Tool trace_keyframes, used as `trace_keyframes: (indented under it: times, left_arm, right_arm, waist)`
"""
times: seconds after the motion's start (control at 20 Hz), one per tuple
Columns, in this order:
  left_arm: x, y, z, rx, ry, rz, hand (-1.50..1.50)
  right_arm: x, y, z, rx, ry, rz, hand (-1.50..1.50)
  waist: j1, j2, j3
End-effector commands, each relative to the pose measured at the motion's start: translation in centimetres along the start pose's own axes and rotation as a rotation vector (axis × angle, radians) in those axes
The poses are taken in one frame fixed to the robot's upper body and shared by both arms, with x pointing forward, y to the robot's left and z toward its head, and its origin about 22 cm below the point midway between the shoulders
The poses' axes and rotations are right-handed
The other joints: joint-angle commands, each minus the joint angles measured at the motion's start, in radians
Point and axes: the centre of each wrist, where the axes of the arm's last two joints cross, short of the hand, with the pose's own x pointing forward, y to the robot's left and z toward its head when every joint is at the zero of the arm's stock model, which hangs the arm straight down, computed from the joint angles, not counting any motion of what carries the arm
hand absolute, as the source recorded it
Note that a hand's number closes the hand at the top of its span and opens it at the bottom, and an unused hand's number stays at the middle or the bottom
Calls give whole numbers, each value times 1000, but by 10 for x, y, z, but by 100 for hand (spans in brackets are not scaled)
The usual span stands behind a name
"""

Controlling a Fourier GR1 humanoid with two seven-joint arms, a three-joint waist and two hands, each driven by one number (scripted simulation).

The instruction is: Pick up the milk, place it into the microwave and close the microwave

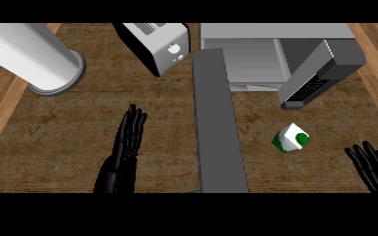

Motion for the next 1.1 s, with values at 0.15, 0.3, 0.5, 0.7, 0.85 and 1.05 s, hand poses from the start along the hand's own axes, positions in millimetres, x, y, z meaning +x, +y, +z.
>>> trace_keyframes:
  times: [0.15,0.3,0.5,0.7,0.85,1.05]
  left_arm:
    - [-10,-5,9,10,-5,0,-150]
    - [-1,-5,14,-36,43,23,-150]
    - [-6,-4,24,-16,24,27,-150]
    - [-12,12,19,-17,30,31,-150]
    - [-9,24,25,-33,40,51,-150]
    - [-24,47,33,-12,47,63,-150]
  right_arm:
    - [-50,-6,-2,-44,-20,14,-150]
    - [-76,12,3,-38,10,10,-150]
    - [-91,2,-8,-51,-3,41,-150]
    - [-109,-9,-4,-64,17,82,-150]
    - [-128,18,-47,-75,25,123,-150]
    - [-137,-5,-53,-107,28,137,-150]
  waist:
    - [3,1,0]
    - [5,1,0]
    - [5,1,0]
    - [5,1,0]
    - [9,2,0]
    - [10,2,0]
